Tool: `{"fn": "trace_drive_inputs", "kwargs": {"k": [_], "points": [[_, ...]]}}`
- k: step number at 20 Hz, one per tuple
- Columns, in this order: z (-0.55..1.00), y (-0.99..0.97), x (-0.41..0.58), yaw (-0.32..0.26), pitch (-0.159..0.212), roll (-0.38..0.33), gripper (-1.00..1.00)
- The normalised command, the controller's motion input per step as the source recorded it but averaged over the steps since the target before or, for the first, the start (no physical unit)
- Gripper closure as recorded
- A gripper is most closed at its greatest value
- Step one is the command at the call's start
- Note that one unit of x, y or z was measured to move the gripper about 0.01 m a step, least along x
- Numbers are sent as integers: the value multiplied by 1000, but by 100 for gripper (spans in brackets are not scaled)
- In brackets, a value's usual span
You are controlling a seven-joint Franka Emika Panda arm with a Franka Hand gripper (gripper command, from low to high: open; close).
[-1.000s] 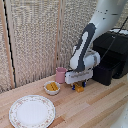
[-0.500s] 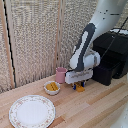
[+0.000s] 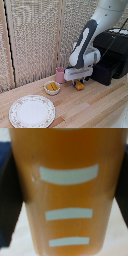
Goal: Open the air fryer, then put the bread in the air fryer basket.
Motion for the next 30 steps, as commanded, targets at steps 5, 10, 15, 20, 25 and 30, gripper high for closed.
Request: {"fn": "trace_drive_inputs", "kwargs": {"k": [5,10,15,20,25,30], "points": [[1000,148,11,-62,19,-69,100],[1000,29,320,-100,27,-79,100],[860,-78,597,-158,9,-111,100],[638,-215,657,-155,-5,-117,100],[500,-357,474,-181,-44,-43,100],[490,-568,219,-195,-2,0,100]]}}
